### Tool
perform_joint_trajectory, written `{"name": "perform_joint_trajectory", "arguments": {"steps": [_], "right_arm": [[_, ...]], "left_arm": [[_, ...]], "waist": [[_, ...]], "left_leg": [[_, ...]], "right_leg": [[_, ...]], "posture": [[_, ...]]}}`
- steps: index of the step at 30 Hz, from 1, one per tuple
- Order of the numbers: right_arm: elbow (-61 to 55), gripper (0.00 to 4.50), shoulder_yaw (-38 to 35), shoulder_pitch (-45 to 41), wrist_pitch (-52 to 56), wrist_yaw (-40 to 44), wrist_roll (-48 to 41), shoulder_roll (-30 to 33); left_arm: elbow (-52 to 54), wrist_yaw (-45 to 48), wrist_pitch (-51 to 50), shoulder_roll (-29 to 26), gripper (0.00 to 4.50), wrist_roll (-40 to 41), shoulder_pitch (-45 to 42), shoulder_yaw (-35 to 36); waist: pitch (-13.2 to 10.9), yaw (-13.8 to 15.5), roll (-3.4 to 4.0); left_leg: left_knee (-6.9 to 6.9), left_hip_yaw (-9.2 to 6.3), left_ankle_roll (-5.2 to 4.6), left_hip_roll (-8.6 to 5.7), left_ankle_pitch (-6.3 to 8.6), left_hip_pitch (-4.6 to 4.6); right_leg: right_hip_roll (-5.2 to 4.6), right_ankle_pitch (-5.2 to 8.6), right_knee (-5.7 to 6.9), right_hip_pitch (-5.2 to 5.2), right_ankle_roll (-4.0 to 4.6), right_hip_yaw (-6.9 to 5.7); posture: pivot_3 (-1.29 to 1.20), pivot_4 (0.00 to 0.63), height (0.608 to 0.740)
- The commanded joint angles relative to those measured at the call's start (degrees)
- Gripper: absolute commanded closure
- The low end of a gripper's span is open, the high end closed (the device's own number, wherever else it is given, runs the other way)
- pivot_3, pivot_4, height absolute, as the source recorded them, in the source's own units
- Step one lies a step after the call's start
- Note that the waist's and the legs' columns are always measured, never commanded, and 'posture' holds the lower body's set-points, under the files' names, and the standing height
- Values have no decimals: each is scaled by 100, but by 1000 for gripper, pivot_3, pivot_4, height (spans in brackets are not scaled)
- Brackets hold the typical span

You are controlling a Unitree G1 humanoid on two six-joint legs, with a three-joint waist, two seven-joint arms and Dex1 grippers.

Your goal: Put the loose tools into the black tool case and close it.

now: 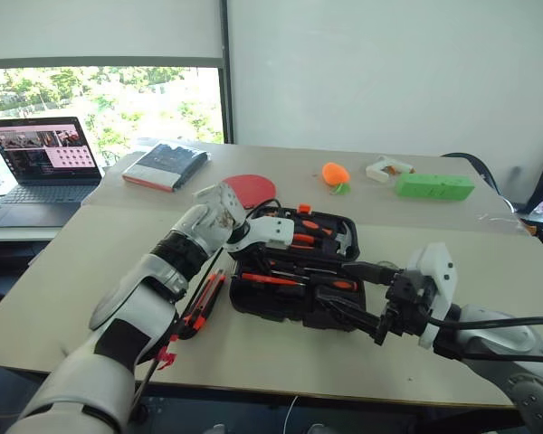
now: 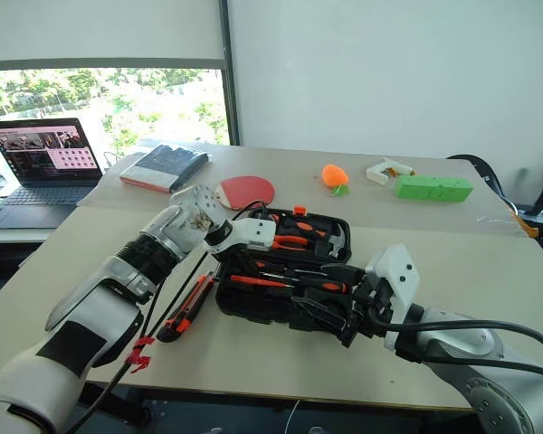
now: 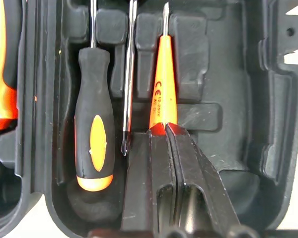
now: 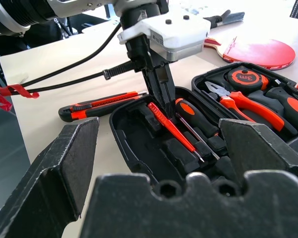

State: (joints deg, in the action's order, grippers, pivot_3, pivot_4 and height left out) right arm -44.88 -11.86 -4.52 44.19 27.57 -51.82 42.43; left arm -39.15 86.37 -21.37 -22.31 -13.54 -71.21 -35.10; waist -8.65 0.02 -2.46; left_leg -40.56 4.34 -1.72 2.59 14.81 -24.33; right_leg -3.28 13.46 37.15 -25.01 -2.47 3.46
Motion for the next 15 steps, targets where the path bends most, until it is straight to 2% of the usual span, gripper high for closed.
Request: {"name": "perform_joint_trajectory", "arguments": {"steps": [1, 15], "right_arm": [[-151, 0, -85, -11, -90, 44, -16, 73], [-102, 0, -57, -31, -119, 18, -1, 17]], "left_arm": [[40, -23, 68, 52, 4442, -63, -28, 66], [188, -50, 132, 48, 4442, -206, 166, -19]], "waist": [[0, 1, 0], [0, 6, 0]], "left_leg": [[0, 0, 0, 0, 0, 0], [0, -1, 0, 0, 0, 1]], "right_leg": [[0, 0, 0, 0, 0, 0], [0, 0, 0, 1, 0, 0]], "posture": [[0, 150, 736], [0, 150, 736]]}}
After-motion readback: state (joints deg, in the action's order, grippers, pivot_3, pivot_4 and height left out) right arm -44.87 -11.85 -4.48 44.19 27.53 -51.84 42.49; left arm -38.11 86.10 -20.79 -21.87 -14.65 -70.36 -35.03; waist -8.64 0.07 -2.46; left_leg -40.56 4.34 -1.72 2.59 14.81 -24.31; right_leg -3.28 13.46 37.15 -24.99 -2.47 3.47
